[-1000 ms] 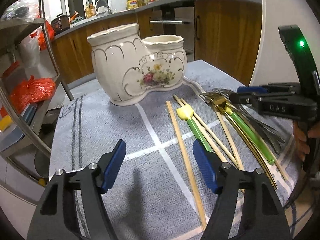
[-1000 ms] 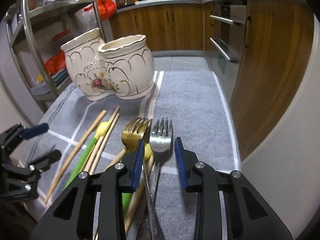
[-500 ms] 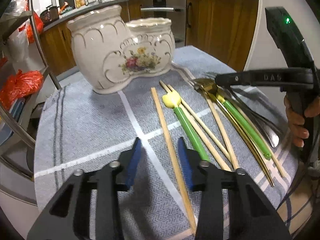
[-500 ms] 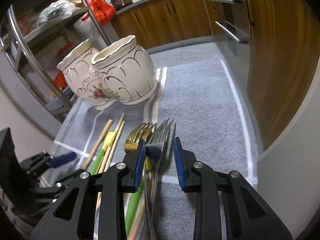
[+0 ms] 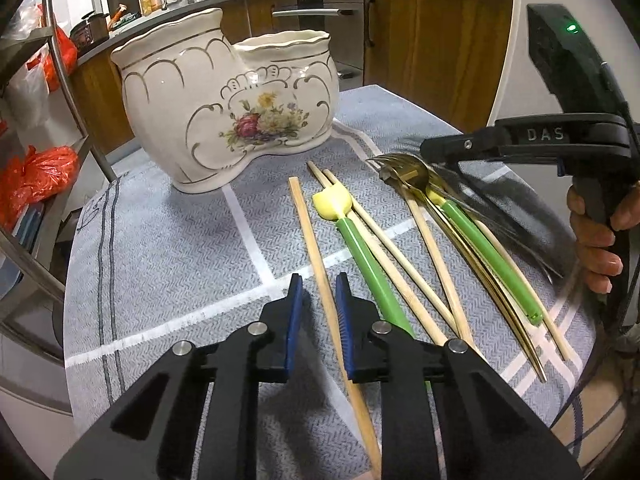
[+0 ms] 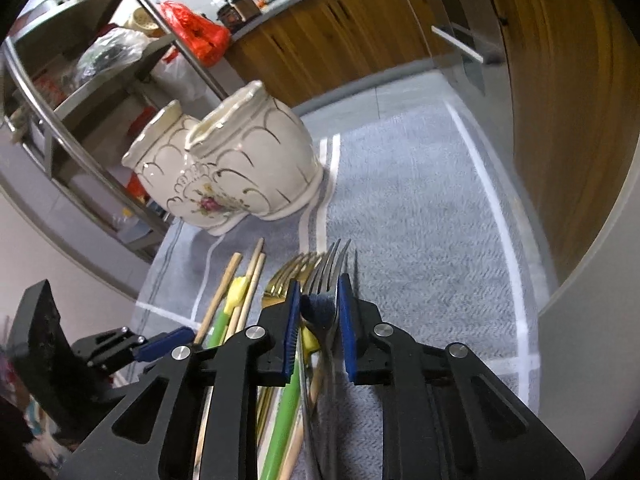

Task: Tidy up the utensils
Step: 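Close the left tool on the chopstick while the right tool closes on the silver fork, then lift the chopstick with the left tool while the right tool carries the fork to the pot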

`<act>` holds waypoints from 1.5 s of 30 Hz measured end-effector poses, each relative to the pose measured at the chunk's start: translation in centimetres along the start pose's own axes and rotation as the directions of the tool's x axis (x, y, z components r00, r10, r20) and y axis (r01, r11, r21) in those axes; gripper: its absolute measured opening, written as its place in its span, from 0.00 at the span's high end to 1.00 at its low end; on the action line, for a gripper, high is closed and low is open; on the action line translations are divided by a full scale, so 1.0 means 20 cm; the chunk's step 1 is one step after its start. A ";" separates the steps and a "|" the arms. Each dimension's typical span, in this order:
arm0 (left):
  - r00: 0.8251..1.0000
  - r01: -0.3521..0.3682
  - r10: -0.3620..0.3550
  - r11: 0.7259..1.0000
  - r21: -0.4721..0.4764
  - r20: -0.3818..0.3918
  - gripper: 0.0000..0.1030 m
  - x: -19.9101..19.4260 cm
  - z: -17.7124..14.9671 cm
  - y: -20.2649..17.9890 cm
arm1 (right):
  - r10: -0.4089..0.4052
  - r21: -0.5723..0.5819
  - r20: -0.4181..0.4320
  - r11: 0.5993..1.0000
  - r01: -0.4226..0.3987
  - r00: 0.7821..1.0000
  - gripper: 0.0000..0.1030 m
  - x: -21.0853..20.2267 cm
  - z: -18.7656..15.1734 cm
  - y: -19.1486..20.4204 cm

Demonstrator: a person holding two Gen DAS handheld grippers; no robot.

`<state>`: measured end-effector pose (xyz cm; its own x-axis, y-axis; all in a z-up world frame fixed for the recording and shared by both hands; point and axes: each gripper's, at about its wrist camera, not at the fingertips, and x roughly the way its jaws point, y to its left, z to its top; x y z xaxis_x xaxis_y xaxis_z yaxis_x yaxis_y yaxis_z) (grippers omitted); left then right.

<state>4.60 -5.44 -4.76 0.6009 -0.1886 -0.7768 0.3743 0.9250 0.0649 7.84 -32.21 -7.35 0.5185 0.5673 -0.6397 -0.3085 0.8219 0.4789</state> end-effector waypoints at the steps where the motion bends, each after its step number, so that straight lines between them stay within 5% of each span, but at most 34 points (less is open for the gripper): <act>1: 1.000 -0.001 0.001 1.000 0.001 0.000 0.84 0.00 0.00 0.00 | -0.005 -0.006 0.009 1.000 0.005 1.000 0.96 -0.01 0.00 0.01; 17: 1.000 -0.013 0.012 1.000 0.017 0.013 0.84 0.00 0.00 -0.01 | -0.107 -0.077 -0.032 0.992 0.105 0.994 0.90 0.08 -0.03 0.03; 20: 1.000 -0.005 0.005 1.000 0.005 0.024 0.94 0.00 -0.01 0.00 | -0.111 -0.096 0.000 0.989 0.110 0.994 0.95 0.04 -0.03 0.05; 28: 0.994 0.030 -0.027 0.999 -0.027 0.108 0.94 -0.08 -0.04 0.06 | -0.096 -0.152 0.141 0.981 0.118 0.985 0.96 -0.14 -0.03 0.15; 33: 0.970 0.035 -0.021 0.998 -0.051 0.241 0.94 -0.20 -0.05 0.11 | -0.050 -0.215 0.255 0.971 0.107 0.966 0.96 -0.31 -0.05 0.24; 45: 0.874 -0.014 0.059 0.995 -0.096 0.482 0.94 -0.44 0.07 0.25 | 0.025 -0.309 0.492 0.939 0.148 0.870 0.97 -0.46 0.12 0.53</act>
<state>2.18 0.39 3.40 0.8876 -0.2697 -0.3733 0.2964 0.9549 0.0149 1.73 -28.92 5.11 0.8359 0.4894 -0.2485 -0.4599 0.8716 0.1695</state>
